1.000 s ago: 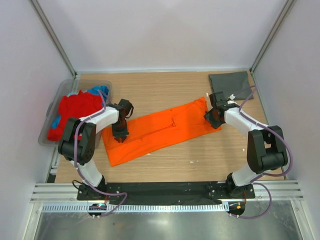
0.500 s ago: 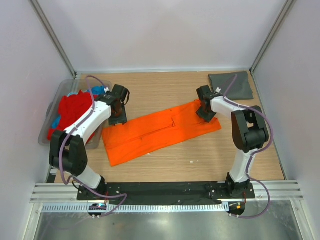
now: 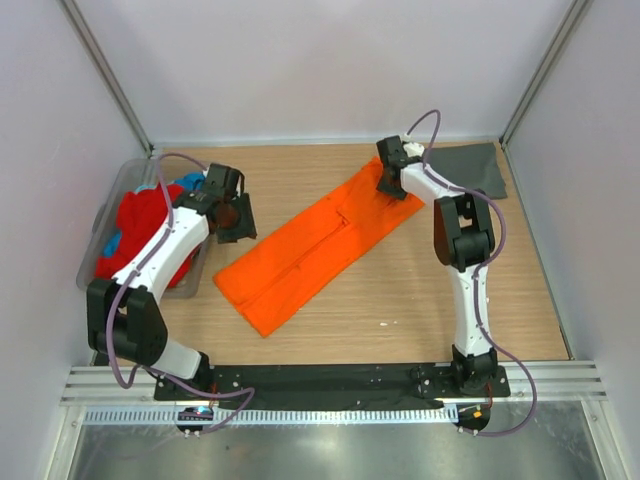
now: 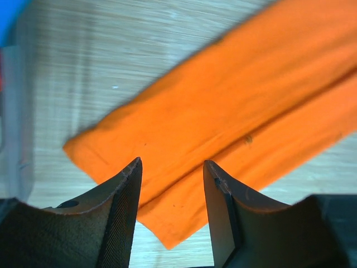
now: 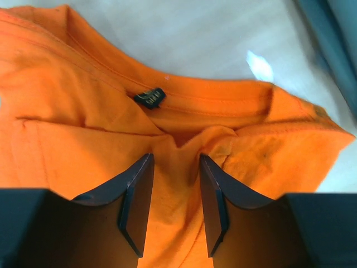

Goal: Fold and stack the t-shirts
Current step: Fold the tshirt

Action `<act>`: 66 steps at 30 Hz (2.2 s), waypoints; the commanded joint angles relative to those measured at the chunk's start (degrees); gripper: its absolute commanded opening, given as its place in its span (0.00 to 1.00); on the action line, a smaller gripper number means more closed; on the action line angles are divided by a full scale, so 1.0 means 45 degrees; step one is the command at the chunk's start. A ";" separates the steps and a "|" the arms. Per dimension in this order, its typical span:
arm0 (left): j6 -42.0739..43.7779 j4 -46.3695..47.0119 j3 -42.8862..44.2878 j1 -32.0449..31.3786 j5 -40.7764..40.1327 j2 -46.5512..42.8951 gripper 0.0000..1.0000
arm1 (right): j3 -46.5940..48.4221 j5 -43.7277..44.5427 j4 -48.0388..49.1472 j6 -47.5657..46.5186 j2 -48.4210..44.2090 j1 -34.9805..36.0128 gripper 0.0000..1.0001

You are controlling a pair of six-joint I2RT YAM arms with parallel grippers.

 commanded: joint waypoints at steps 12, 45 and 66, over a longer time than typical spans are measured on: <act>0.0945 0.1798 -0.1476 0.0008 0.4235 -0.0112 0.48 | 0.5654 -0.2312 0.0951 -0.3527 0.3047 -0.0159 0.46; 0.0808 0.1467 -0.1945 -0.0012 0.2498 -0.3179 0.44 | -1.0009 -0.0927 0.2864 0.9554 -0.8594 0.7025 0.46; 0.0652 0.1916 -0.2609 0.0692 0.2731 -0.2886 0.44 | -0.7138 0.0071 -0.0574 1.3346 -0.5977 1.1676 0.45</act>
